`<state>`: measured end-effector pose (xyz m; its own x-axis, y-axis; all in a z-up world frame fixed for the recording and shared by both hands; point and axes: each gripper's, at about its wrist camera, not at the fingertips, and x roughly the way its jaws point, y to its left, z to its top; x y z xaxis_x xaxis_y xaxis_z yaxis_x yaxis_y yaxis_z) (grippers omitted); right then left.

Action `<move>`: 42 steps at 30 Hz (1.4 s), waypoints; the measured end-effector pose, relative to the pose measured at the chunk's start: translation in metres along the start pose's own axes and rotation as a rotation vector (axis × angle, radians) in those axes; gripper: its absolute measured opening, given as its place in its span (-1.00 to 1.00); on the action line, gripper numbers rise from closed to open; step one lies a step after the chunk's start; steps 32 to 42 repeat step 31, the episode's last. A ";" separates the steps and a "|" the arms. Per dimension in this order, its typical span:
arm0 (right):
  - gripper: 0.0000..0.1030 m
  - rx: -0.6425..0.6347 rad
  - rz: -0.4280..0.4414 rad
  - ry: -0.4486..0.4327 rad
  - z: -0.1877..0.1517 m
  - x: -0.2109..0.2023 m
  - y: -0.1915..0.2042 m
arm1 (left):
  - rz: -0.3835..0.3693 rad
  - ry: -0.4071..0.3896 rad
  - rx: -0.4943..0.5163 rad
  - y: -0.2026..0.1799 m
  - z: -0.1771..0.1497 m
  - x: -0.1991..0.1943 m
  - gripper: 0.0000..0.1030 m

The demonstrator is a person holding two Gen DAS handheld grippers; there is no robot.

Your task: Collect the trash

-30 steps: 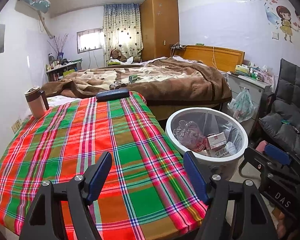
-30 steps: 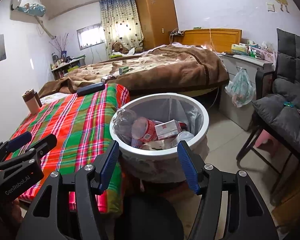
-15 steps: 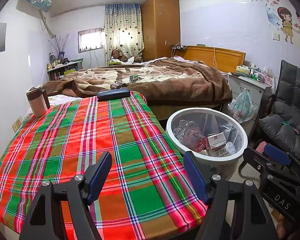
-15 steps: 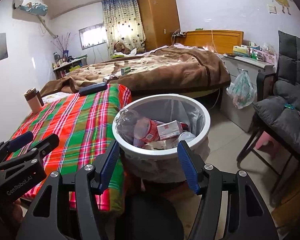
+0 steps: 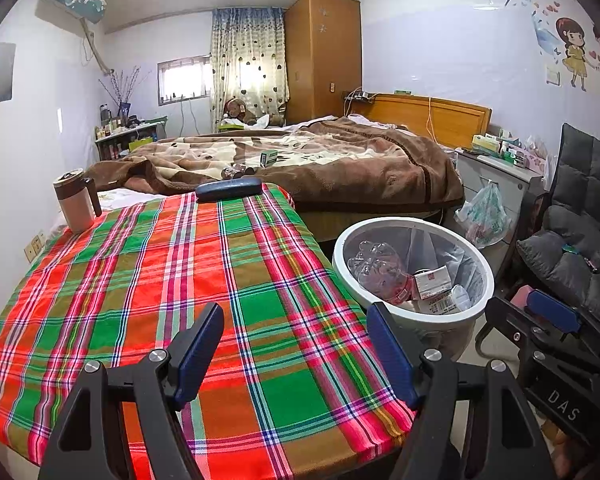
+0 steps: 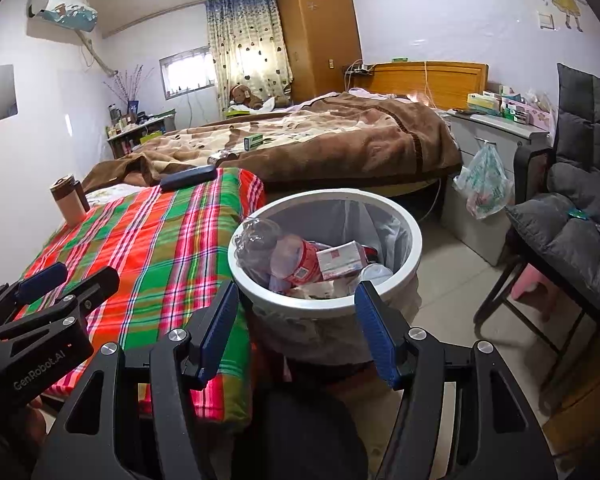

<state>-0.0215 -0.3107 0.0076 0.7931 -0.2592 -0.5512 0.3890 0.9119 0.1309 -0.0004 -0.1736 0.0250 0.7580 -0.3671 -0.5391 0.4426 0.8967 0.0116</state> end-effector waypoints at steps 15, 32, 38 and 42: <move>0.20 0.000 0.001 0.000 0.000 -0.001 0.003 | -0.002 -0.001 -0.004 0.001 -0.001 -0.001 0.43; 0.20 -0.002 0.001 0.003 -0.001 -0.001 0.005 | -0.006 0.002 -0.020 0.001 -0.003 -0.002 0.43; 0.20 -0.002 0.001 0.003 -0.001 -0.001 0.005 | -0.006 0.002 -0.020 0.001 -0.003 -0.002 0.43; 0.20 -0.002 0.001 0.003 -0.001 -0.001 0.005 | -0.006 0.002 -0.020 0.001 -0.003 -0.002 0.43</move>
